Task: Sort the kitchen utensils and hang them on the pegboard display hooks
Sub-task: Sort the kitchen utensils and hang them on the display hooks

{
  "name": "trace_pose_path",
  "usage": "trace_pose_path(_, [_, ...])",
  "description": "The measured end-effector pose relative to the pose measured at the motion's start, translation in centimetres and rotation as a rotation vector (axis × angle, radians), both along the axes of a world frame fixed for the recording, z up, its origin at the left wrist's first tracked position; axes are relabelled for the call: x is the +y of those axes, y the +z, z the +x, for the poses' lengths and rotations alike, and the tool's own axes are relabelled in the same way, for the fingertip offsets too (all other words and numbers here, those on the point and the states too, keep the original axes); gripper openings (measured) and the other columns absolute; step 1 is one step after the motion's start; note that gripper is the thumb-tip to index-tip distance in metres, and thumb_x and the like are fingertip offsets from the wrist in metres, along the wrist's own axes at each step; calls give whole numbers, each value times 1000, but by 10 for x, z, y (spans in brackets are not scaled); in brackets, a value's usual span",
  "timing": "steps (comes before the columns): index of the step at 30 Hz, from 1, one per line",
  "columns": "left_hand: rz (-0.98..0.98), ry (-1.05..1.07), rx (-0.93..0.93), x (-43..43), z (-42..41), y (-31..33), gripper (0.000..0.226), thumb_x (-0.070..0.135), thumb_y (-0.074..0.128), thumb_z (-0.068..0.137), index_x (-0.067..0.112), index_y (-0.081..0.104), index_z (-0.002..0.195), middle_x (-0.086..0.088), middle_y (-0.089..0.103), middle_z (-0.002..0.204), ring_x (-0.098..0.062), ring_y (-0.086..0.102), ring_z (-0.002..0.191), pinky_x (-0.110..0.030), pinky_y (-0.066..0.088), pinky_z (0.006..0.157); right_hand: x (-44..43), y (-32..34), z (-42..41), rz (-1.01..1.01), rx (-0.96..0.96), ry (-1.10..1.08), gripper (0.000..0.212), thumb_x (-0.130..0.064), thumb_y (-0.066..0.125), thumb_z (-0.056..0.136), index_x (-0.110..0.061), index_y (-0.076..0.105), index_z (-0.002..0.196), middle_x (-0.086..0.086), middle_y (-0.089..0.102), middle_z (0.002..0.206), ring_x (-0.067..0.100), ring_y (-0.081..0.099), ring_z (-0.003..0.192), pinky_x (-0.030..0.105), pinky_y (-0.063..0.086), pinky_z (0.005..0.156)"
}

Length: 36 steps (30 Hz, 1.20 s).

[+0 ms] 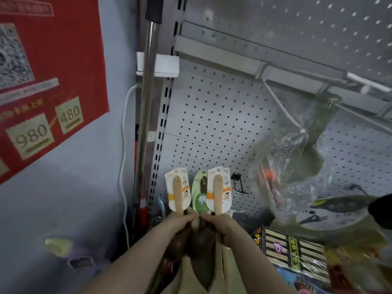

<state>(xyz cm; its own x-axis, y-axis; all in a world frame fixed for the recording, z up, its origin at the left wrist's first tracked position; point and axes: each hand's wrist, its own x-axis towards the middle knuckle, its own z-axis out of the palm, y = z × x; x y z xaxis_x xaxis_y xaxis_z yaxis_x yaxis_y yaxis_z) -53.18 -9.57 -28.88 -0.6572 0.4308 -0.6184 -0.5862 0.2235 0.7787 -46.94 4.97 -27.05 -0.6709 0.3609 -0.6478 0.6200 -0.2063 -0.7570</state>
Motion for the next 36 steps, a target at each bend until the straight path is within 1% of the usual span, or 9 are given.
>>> trace_pose_path(6, [-434,-390,313,-5,4,-33,54,45,64,76,17,57,123,-4,63,114,-20,59,102,-26,49,87,9,-24,7,120,-115,69,28,-4,76,80,5,67,105,21,73,96,36,71,89,43,61,74])
trace_pose_path(9, [-671,-491,370,-15,5,-40,84,69,52,62,27,44,134,-7,54,130,-22,56,109,-29,49,92,9,-33,6,389,-173,143,45,-36,75,83,-3,62,111,13,70,103,28,68,93,38,58,76])
trace_pose_path(11, [-666,-507,367,-20,4,-47,93,64,58,69,19,29,145,-9,45,140,-22,51,116,-30,46,96,10,-31,5,596,-255,226,66,-61,67,81,-6,57,117,10,65,110,24,64,96,32,51,73])
trace_pose_path(15, [-641,-515,468,-33,6,-59,62,42,54,90,16,35,143,-6,49,135,-19,52,116,-34,45,99,10,-25,3,598,-299,250,78,-73,59,79,-4,56,117,9,64,104,24,63,86,28,50,56])
trace_pose_path(20, [-634,-379,476,-41,8,-72,39,42,44,96,22,48,130,-1,58,122,-18,57,108,-32,46,94,12,-32,1,550,-223,195,95,-83,67,51,-8,58,109,9,66,99,27,68,87,41,61,72])
trace_pose_path(25, [-655,-168,473,-46,4,-71,36,46,44,97,19,67,106,1,65,95,-17,59,83,-28,46,75,7,-21,6,558,-146,134,56,-65,71,75,-12,62,90,6,68,94,24,68,90,43,58,84])
trace_pose_path(29, [-572,-194,354,-46,6,-81,42,39,42,99,20,51,135,-7,61,122,-26,58,110,-28,44,88,4,-35,19,528,-128,126,93,-81,73,45,-18,61,114,-1,70,98,19,68,89,39,60,77])
trace_pose_path(32, [-486,-165,335,-52,14,-85,42,33,42,100,26,43,141,-8,62,119,-27,58,108,-29,46,90,-2,-28,30,513,-161,159,67,-63,71,76,-16,56,121,1,65,106,19,63,93,23,50,61])
trace_pose_path(36, [-446,-157,304,-61,20,-83,41,23,40,101,19,41,143,-10,61,114,-22,55,99,-25,41,83,-2,-32,39,423,-177,95,51,-54,69,83,-8,65,105,8,70,93,24,68,82,30,57,60])
